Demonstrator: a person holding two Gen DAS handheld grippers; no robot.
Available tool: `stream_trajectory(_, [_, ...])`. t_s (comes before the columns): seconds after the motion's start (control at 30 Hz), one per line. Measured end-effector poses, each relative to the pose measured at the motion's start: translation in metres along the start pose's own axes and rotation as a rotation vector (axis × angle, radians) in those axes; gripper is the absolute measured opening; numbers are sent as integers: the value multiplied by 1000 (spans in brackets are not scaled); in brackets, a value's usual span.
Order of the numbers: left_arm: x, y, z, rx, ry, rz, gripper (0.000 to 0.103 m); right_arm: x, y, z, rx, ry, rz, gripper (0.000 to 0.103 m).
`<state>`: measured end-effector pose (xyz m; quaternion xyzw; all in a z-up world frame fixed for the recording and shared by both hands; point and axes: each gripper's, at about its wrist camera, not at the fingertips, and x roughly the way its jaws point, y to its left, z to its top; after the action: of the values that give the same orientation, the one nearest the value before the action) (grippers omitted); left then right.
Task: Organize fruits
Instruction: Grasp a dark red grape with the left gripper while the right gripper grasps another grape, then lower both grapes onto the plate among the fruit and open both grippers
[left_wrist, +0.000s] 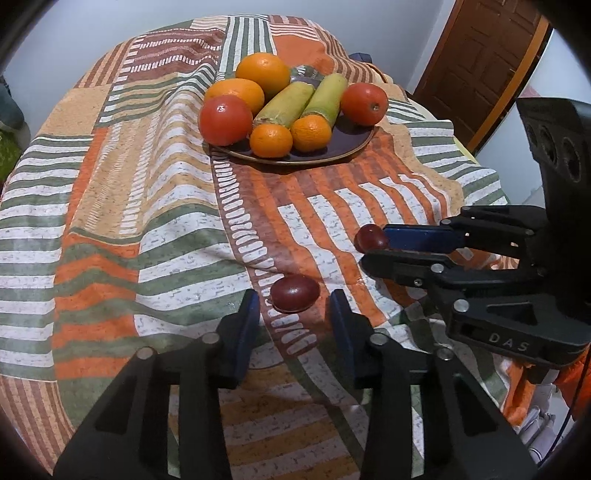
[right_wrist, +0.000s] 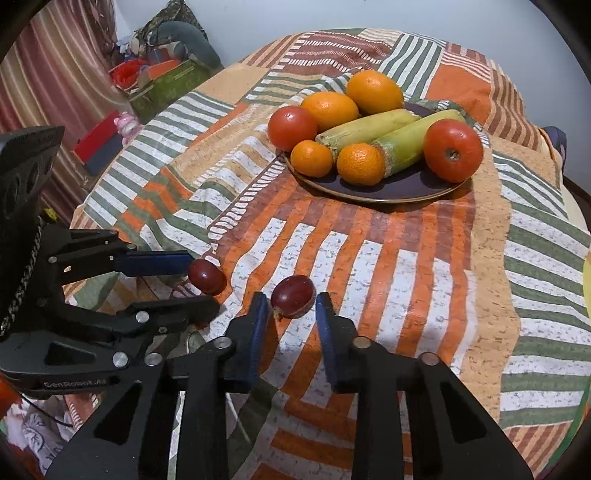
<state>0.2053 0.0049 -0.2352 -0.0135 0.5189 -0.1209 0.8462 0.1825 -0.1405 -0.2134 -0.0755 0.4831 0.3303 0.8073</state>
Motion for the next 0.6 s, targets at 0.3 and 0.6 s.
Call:
stream_trajectory(0.3, [-4,4,2,-19,-10,-3,28,-11,-1,3,-8,-40,-13,19])
stream_trajectory(0.6, [-29,5,23,-8,-90,21,28,-36,-10,13,1,-114,-41,19])
